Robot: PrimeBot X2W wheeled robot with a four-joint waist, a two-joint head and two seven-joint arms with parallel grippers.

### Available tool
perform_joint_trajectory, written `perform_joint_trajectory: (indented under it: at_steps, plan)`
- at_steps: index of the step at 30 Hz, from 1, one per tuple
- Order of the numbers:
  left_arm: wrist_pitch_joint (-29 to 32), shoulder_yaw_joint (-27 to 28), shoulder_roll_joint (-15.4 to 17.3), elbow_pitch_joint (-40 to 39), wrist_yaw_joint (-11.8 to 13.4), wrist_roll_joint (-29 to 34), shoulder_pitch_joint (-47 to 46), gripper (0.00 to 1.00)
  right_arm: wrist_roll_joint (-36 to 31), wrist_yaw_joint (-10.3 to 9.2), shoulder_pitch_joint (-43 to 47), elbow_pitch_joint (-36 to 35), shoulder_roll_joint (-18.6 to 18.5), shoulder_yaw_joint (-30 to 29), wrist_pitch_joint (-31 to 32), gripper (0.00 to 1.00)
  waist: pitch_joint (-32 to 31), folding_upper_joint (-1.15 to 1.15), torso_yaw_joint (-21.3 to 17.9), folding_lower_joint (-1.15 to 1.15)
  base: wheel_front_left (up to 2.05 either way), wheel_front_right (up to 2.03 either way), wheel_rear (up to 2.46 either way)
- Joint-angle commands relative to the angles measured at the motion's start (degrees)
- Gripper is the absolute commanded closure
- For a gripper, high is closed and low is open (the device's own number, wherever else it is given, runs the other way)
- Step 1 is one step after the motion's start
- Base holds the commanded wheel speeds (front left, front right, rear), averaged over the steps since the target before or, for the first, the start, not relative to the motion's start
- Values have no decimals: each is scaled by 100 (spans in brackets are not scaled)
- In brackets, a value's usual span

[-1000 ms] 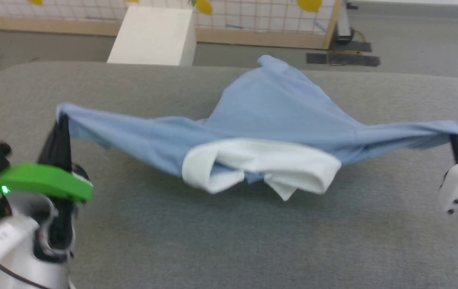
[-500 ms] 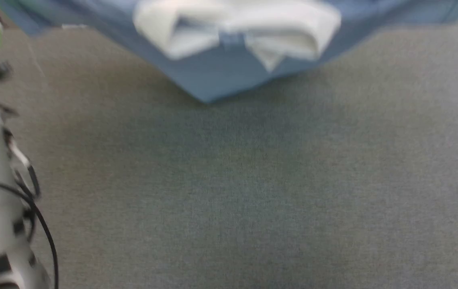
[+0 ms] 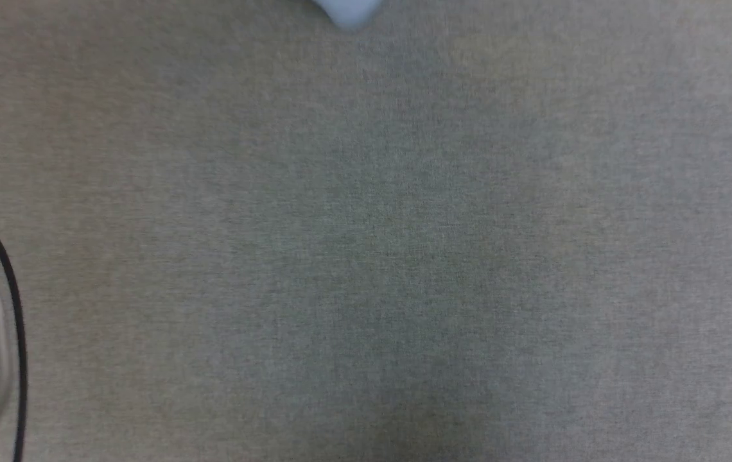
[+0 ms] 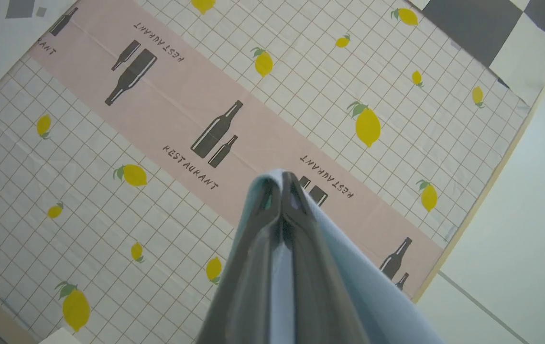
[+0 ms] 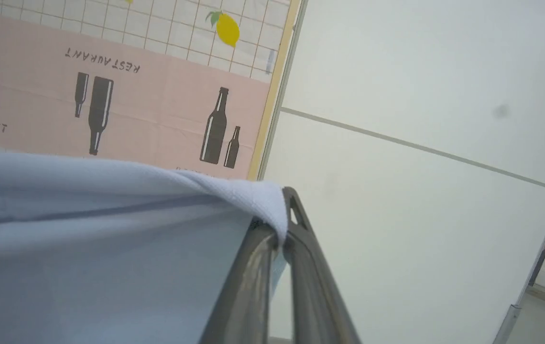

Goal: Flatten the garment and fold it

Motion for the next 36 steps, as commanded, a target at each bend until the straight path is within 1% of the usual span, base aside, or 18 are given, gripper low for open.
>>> perform_joint_trajectory:
  at_steps: [1,3,5,9,13,16,18,21,23,25,28,31,34,36]
  plan:
    - [-144,34,123,37,-88,25,-226,100,-101,-10,-220,85,19,-101,-248,100,424,37,-144,-2,0,0,0]
    - [-326,42,165,118,-184,50,-428,100,-198,-10,-421,265,68,-183,-578,100,420,37,-153,-2,0,0,0]
    - [-421,17,183,237,-316,45,-486,100,-227,-10,-409,497,136,-213,-713,100,347,37,-162,-2,0,0,0]
    - [-391,-151,219,649,-560,122,-94,100,-85,-10,-36,1069,102,-47,-849,100,140,37,-131,-2,0,0,0]
    - [-346,-376,289,1089,-827,314,811,100,308,-10,763,1463,63,204,-849,100,-237,37,-82,-2,0,0,0]
    - [-237,-551,284,1288,-986,388,1642,100,738,-10,1528,1530,-29,459,-677,100,-639,37,-9,-2,0,0,0]
    - [-173,-630,254,1332,-1047,398,2258,100,1098,-10,2155,1424,-121,655,-471,100,-959,37,41,-2,0,0,0]
    - [-7,-724,188,1207,-1089,377,3303,100,1705,-10,3263,924,-252,780,32,100,-1473,37,97,-2,0,0,0]
    - [147,-686,97,956,-1064,250,4024,100,2014,-10,4059,422,-338,761,465,100,-1781,37,138,-2,0,0,0]
    - [279,-655,-11,644,-959,167,4722,100,2229,-10,4868,-168,-388,656,940,100,-2033,37,172,-2,0,0,0]
    - [522,-597,-157,-1,-715,72,5816,100,2382,-10,6067,-1089,-336,397,1667,100,-2346,37,217,-2,0,0,0]
    - [703,-511,-354,-663,-419,-29,6776,100,2352,-10,7135,-1961,-85,-52,2235,100,-2583,37,274,-2,0,0,0]
    - [881,-491,-398,-1197,-91,93,7620,100,2249,-10,8046,-2659,321,-456,2716,100,-2736,37,332,-2,0,0,0]
    - [1017,-528,-401,-1428,107,217,8070,100,2168,-10,8559,-2968,558,-658,2969,100,-2782,37,374,-2,0,0,0]
